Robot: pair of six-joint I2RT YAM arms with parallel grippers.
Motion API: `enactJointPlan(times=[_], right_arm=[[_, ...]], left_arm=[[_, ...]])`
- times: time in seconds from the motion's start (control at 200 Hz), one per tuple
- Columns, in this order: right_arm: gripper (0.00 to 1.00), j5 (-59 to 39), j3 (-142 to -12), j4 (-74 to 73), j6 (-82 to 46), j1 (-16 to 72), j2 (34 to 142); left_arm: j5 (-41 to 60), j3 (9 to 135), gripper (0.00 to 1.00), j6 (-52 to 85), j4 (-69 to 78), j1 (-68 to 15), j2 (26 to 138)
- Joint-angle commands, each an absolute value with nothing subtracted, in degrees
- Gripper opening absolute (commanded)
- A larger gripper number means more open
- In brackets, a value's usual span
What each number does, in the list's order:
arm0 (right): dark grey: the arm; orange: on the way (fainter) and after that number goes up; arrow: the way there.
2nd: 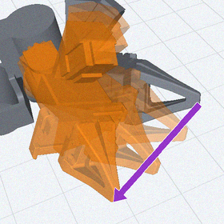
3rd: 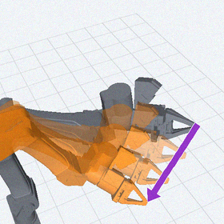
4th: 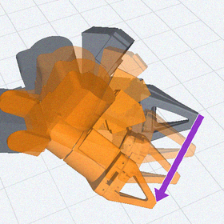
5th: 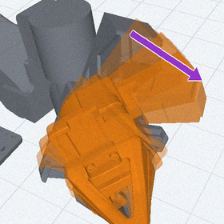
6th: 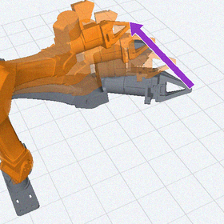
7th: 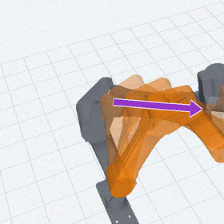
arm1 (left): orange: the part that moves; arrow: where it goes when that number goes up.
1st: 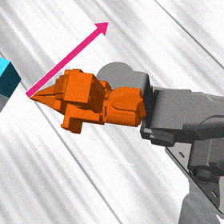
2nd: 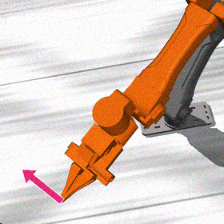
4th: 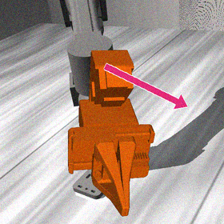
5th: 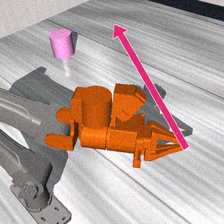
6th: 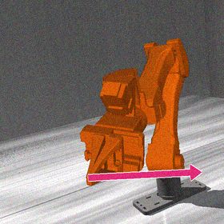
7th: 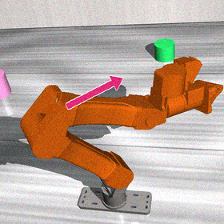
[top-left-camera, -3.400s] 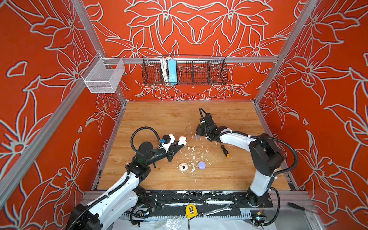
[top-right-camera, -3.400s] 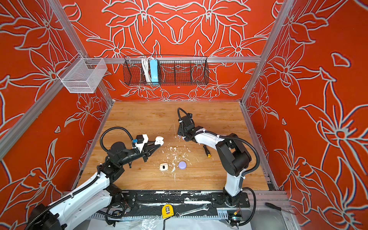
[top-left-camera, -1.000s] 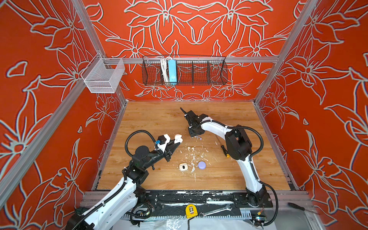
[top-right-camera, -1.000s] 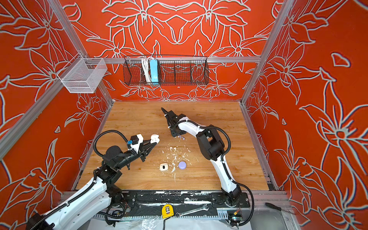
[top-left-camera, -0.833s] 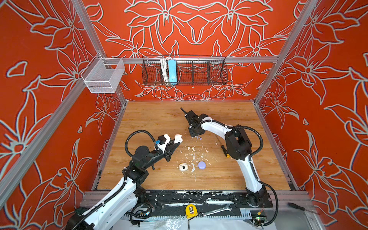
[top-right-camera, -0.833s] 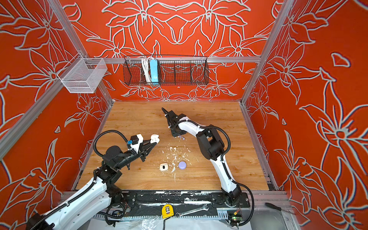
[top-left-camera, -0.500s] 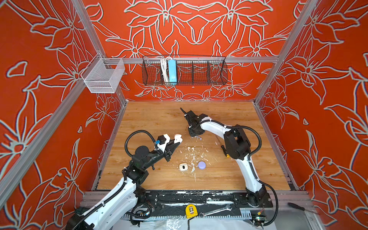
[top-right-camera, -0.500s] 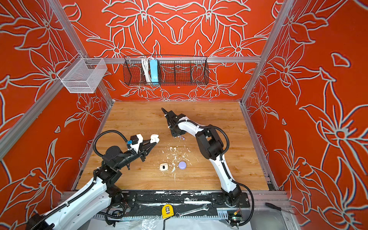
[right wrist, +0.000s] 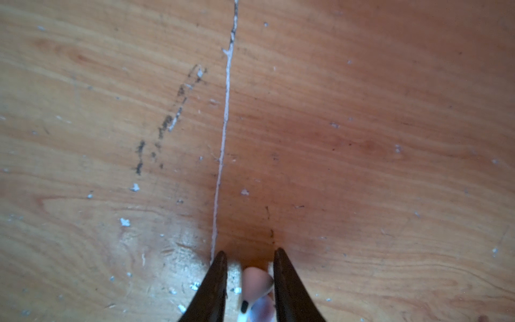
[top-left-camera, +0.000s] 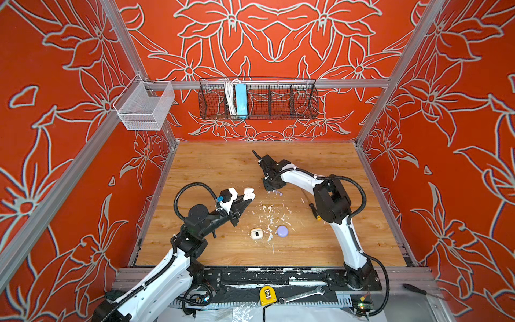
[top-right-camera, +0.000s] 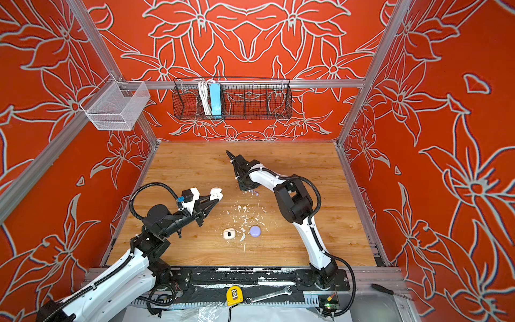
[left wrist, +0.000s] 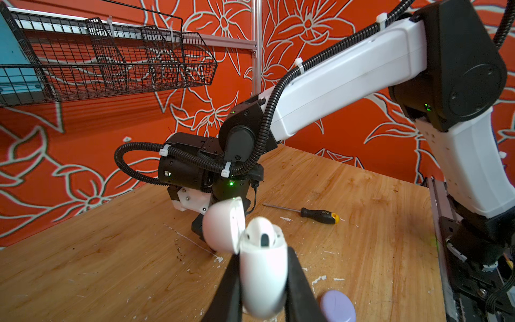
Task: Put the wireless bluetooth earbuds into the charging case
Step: 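Lower the open right gripper onto a white earbud on the table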
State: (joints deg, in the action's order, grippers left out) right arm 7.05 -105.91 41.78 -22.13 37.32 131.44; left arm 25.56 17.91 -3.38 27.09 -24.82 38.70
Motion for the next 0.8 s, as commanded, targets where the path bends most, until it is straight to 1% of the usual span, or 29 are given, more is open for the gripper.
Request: enactJointPlan(times=[0.0, 0.796], right_arm=[[0.31, 6.37, -103.33, 42.97, -23.20, 37.53, 131.59], [0.31, 7.73, -101.16, 42.42, -23.38, 37.97, 129.72]], left_arm=[[25.60, 17.62, 0.00, -3.09, 28.93, -25.05, 38.14], [25.40, 17.63, 0.00, -2.82, 29.25, -25.04, 38.41]])
